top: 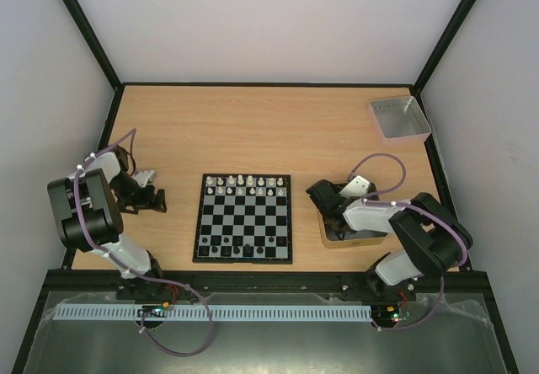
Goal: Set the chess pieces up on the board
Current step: Place the chess piece in the storage box.
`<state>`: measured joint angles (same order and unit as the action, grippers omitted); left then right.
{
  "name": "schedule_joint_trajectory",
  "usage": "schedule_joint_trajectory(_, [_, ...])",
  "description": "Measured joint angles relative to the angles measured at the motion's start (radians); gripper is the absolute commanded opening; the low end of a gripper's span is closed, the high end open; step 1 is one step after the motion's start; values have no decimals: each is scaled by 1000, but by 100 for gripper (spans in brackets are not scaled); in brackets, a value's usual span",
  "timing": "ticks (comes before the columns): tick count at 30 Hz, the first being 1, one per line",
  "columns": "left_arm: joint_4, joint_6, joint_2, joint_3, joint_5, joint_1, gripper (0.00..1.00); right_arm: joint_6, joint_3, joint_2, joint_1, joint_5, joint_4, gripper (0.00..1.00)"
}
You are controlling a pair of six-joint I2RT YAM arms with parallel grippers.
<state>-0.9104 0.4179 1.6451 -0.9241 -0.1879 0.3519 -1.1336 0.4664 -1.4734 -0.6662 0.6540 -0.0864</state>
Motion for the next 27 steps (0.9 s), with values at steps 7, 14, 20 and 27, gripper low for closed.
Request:
schedule_joint_trajectory(7, [0, 0, -3, 1, 0, 0, 99, 6, 1, 24, 0, 5, -23, 58])
schedule_joint_trajectory(14, [1, 0, -4, 2, -1, 0, 99, 24, 29, 68, 0, 8, -52, 59])
schedule_joint_trajectory(20, [1, 1, -4, 2, -2, 0, 99, 34, 51, 123, 0, 8, -81, 59])
schedule_joint_trajectory(27, [0, 1, -4, 2, -2, 0, 99, 52, 51, 225, 0, 7, -132, 48])
